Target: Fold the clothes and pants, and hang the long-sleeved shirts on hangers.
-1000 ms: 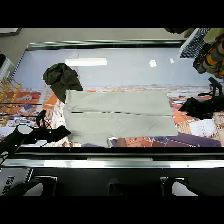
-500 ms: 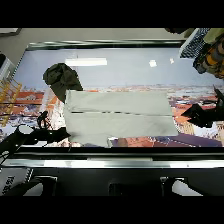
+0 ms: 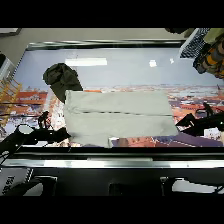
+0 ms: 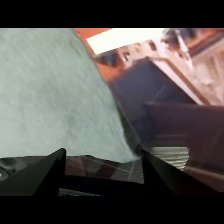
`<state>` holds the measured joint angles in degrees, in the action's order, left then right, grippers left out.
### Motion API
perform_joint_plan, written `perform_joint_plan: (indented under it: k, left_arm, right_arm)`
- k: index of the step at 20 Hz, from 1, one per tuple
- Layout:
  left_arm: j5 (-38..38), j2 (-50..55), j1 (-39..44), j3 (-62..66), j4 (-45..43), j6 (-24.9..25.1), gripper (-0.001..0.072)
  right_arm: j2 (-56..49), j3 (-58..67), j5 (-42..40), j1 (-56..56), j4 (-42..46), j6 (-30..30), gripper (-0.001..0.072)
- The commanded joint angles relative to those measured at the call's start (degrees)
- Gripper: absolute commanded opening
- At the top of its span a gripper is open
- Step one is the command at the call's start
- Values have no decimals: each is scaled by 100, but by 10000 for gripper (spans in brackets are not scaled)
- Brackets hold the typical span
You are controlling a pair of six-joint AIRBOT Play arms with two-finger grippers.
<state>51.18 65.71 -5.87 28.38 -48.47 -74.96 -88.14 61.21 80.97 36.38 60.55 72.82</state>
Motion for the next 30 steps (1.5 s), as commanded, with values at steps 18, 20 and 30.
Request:
perform_joint_plan:
  k: [18,20,30]
  left_arm:
    - [37,-17,-4,55,9,-2,17]
    - [131,-140,0,376,9,-13,15]
    - [1185,-450,-11,5582,-925,-1119,15]
  right_arm:
    - [-35,-538,-157,9,-1414,-763,31]
    - [243,-494,-208,-70,-2133,-933,30]
    - [2006,3602,-2186,-1639,-1888,520,30]
